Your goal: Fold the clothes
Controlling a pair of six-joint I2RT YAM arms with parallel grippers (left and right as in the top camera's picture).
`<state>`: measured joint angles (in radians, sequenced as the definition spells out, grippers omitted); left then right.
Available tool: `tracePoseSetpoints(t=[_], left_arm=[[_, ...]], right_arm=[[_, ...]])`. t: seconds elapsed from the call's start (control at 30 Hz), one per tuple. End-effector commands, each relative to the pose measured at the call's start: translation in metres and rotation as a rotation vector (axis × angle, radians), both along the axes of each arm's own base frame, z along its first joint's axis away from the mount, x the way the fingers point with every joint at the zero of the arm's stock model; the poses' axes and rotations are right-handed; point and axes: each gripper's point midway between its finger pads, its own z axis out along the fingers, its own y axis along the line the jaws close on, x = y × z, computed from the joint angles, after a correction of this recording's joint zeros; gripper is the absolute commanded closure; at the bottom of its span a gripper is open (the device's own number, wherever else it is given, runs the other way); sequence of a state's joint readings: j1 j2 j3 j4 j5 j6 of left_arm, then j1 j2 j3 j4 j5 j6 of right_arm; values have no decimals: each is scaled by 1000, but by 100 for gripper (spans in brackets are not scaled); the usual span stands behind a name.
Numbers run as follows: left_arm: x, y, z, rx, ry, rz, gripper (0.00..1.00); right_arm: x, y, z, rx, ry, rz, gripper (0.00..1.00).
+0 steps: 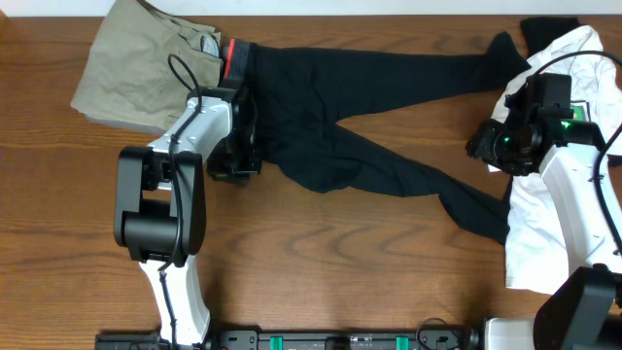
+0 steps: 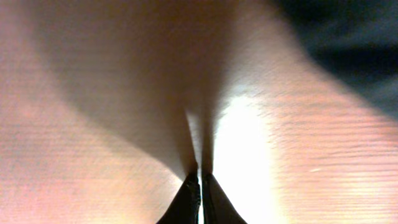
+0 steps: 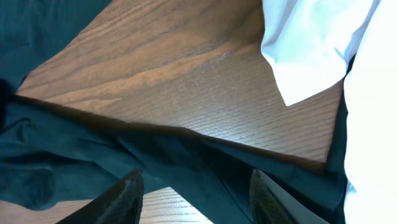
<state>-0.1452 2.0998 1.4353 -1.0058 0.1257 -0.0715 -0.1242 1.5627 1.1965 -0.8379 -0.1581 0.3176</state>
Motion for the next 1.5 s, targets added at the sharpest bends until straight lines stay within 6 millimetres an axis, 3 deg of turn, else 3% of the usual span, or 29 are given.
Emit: tracePoseSetpoints(t=[0.0,0.17,0.27,0.43,0.57,0.83,1.0,1.13,1.3,1.4,1.47], left_arm=[[1,13,-1,62,-17,15,94],[49,6,6,29,-228,22,91],[67,1,6,5,-300,22,69],[75,-20,9,-115,-335,-46,55],[79,-22,10,-128,-352,-56,46],[90,-24,10,-133,-396,-75,44],[97,-30,-1,-154,-417,-102,43],[92,-32,-17,-171,-380,-103,45],[81,-33,-32,-179,-318,-96,69],[76,-32,-33,-176,-297,-93,91],[73,-31,-34,-174,-281,-83,94]], right_arm=[[4,3,3,1,-16,13,46],[2,3,3,2,-11,13,46],[1,3,2,2,-3,13,46],[0,3,2,2,-1,13,45],[1,3,2,2,-3,13,44],[0,4,2,3,-1,13,44],[0,4,2,3,-1,13,44],[0,4,2,4,0,13,44],[0,4,2,5,0,14,44],[0,4,2,5,-1,14,44],[0,4,2,5,-2,14,44]])
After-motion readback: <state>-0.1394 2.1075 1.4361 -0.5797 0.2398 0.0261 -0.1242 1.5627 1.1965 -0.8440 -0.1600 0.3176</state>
